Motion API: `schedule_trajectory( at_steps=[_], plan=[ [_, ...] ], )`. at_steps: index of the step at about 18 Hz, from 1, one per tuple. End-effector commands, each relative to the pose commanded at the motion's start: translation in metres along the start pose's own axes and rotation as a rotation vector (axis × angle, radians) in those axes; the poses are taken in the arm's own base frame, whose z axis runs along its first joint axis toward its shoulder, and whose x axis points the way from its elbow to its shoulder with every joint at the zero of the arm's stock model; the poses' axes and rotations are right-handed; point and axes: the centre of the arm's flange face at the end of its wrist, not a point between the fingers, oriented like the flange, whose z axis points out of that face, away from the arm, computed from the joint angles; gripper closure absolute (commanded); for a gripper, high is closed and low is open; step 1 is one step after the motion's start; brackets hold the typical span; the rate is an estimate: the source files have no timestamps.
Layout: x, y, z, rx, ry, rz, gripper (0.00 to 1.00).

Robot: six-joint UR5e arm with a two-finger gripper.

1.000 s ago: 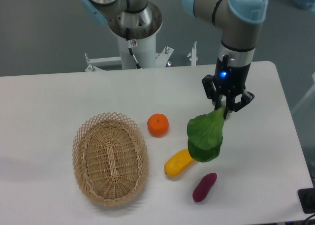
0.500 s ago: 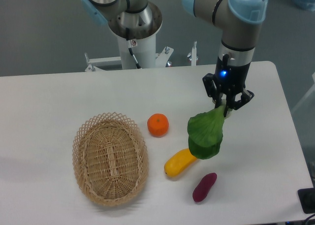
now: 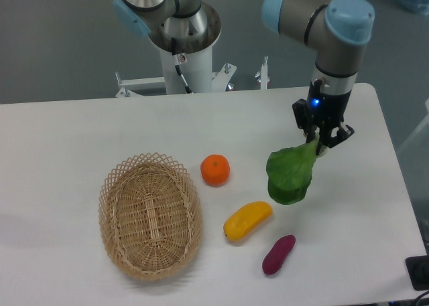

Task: Place the green vegetable on the table
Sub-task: 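Lower the held bok choy onto the table beside the yellow vegetable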

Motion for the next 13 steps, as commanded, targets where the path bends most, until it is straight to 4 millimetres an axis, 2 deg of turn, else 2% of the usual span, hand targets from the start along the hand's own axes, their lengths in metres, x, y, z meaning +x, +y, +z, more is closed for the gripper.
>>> schedule_trajectory(
  at_steps=[3,10,13],
  plan=[
    [0.010,0.000,0.023,-0.026,0.032,0.003,0.72],
    [0.027,0.001,0.048,-0.026,0.071,-0.002,0.70],
    [0.032,0.002,0.052,-0.026,0.084,0.003,0.68]
  ],
)
